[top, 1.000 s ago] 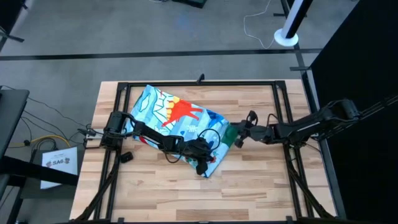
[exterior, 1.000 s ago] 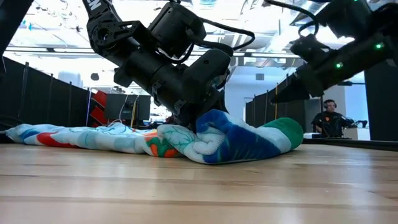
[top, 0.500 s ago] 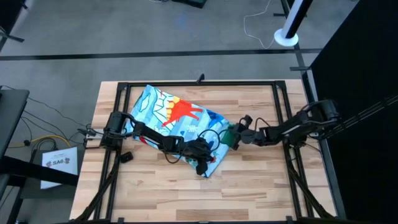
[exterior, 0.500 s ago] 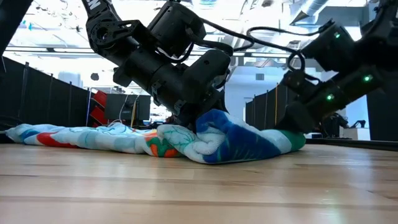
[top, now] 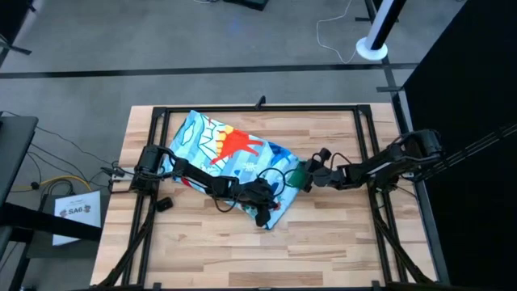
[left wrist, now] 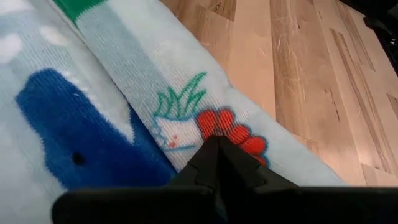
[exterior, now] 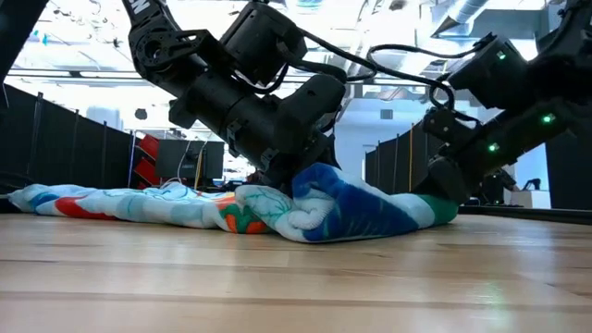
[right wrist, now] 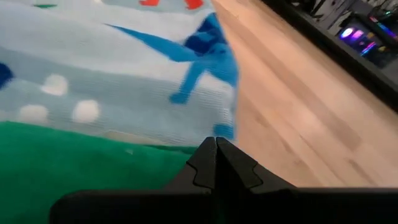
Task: Roll towel
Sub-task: Roll the multicolor dinosaur print towel
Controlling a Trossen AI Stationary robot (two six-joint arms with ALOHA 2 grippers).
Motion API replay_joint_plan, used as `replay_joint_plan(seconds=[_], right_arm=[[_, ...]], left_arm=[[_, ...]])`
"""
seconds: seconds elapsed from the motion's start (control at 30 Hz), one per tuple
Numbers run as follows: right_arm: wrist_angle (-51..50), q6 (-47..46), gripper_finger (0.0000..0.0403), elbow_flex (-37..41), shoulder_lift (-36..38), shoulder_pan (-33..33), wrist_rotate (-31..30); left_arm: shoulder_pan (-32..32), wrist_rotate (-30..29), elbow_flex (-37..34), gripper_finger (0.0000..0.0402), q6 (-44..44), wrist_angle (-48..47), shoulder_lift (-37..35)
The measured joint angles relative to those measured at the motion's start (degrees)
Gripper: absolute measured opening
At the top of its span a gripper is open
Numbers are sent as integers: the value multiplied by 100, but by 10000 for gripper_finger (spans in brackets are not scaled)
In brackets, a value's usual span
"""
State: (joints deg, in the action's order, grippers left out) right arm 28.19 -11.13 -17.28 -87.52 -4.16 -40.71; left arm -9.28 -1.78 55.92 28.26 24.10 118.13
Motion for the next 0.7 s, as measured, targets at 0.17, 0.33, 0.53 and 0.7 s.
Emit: replay_joint_plan(seconds=[0.17, 0.33, 0.53, 0.7], right_arm=[[-35, 109, 0, 11, 580, -106, 35], [269, -108, 0, 9, 710, -496, 553], [1288, -89, 0, 1, 265, -951, 568], [1601, -397, 0, -2, -427, -887, 576]], left_arm=[[-4, -5, 0, 0, 3, -7, 0], [-5, -38, 0, 0, -32, -7, 0], [-7, -95, 0, 0, -43, -6, 0], [-7, -127, -2, 0, -87, 5, 0]])
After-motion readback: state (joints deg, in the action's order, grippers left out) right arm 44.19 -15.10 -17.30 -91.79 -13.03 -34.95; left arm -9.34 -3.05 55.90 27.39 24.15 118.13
